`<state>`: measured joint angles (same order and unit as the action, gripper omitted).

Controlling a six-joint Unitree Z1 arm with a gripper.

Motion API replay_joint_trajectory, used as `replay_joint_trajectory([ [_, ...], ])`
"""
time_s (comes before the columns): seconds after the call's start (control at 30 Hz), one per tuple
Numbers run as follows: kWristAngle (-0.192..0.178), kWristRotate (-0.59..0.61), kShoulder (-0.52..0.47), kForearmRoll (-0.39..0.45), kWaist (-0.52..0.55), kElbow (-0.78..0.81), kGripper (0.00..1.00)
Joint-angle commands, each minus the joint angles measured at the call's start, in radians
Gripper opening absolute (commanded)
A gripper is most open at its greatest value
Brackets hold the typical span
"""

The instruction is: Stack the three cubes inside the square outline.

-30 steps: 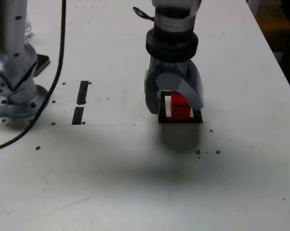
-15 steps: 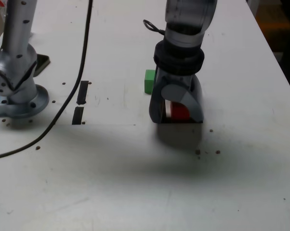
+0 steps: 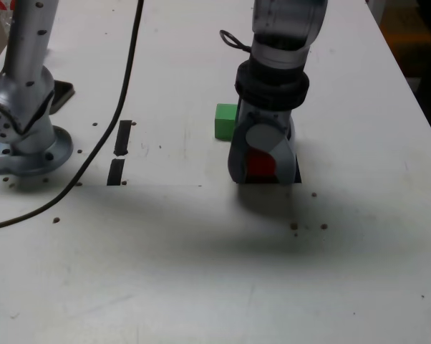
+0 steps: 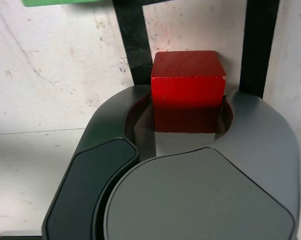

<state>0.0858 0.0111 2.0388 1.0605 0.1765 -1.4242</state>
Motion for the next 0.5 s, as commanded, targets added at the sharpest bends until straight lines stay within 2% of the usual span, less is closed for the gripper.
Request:
replay_joint_trajectory([
  [0.0,-0.002,-0.004,0.004,-0.003,-0.002,-0.008,0.24],
  [0.47,-0.046,0.011,-0.014,0.015,-0.03,-0.023,0.24],
])
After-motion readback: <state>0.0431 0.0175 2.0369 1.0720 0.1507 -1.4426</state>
